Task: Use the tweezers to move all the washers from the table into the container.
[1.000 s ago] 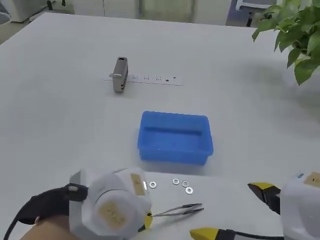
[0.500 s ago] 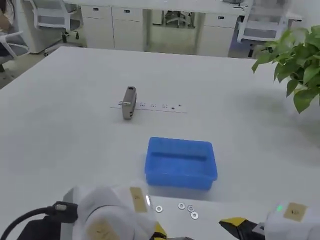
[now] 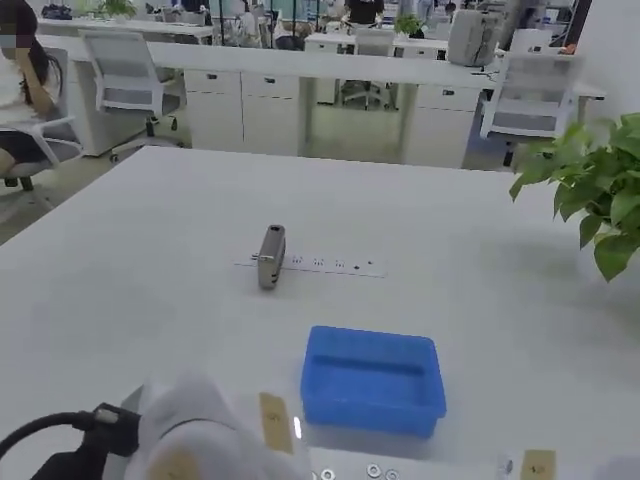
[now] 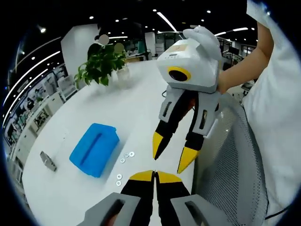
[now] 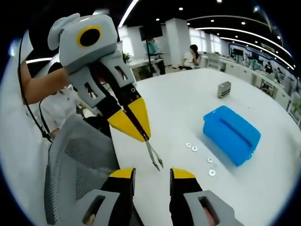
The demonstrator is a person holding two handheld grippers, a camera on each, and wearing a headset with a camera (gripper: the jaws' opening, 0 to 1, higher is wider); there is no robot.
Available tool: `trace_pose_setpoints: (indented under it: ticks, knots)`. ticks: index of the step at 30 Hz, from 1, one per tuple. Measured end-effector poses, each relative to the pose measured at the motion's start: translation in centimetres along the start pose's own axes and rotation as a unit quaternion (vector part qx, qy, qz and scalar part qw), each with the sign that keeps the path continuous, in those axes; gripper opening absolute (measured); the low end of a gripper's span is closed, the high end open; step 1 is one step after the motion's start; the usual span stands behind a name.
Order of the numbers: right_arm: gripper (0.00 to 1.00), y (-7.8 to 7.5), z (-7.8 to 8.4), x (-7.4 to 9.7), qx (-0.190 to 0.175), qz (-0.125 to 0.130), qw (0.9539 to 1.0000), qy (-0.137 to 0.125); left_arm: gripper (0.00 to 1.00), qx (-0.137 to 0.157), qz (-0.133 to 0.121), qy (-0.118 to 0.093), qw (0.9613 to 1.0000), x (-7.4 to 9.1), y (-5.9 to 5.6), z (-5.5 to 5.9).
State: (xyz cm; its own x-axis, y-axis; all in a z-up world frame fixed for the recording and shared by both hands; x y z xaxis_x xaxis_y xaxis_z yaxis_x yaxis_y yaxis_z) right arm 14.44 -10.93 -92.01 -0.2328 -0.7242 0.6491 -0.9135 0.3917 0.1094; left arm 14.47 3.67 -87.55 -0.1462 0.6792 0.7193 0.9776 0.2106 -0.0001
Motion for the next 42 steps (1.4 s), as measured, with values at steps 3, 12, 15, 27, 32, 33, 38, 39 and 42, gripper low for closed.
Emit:
trace_pose_setpoints:
  ticks: [3, 12, 15, 27, 32, 33, 38, 39, 42]
  knots:
    - [0.25, 0.3, -1.2, -0.3, 0.011, -0.02, 0.9997, -0.009, 0.0, 0.0, 0.02, -0.001, 0.9998, 1.0, -0.1, -0.6]
    - [0.13, 1.1, -3.6, -0.3, 0.074, -0.054, 0.9957, -0.016, 0.0, -0.02, 0.041, -0.011, 0.9989, 3.4, -0.6, -2.8]
    - [0.12, 1.3, -4.0, -0.3, 0.08, -0.059, 0.9948, -0.021, 0.0, -0.026, 0.045, -0.013, 0.9985, 3.6, -0.8, -3.3]
    - [0.04, 1.5, -4.5, -0.2, 0.1, -0.061, 0.9926, -0.031, 0.0, -0.036, 0.032, -0.021, 0.9986, 4.0, -1.4, -3.5]
    - [0.02, 1.5, -4.7, -0.1, 0.113, -0.048, 0.9922, -0.025, 0.0, -0.029, 0.003, -0.043, 0.9986, 3.9, -1.6, -3.2]
    - [0.02, 1.5, -4.7, -0.1, 0.115, -0.045, 0.992, -0.024, 0.0, -0.025, -0.015, -0.055, 0.9981, 3.8, -1.7, -3.2]
    - [0.0, 1.4, -5.0, 0.0, 0.121, -0.033, 0.9915, -0.033, 0.0, 0.0, -0.053, -0.093, 0.9943, 3.8, -1.9, -2.9]
    - [0.0, 1.4, -5.1, 0.0, 0.12, -0.033, 0.9916, -0.035, 0.01, 0.01, -0.072, -0.104, 0.992, 3.8, -1.8, -2.7]
    - [0.0, 1.3, -5.4, -0.1, 0.115, -0.03, 0.9921, -0.042, 0.1, 0.04, -0.112, -0.13, 0.9843, 3.8, -1.8, -2.0]
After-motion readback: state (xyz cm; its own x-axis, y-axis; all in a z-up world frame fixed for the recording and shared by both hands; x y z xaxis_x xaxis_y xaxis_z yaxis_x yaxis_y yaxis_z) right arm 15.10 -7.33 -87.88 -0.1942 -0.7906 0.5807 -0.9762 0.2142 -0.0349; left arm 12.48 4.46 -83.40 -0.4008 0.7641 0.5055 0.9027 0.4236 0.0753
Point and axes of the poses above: the centre of the closed fingertips' face, and the gripper's own axes: x roughly backward along the fingers, y roughly to its left, z roughly out of its underside, the point moved 10 cm from there along x, roughly backward along the fingers, and after that the axes turned 6 degrees about z, right-handed, at the moved point
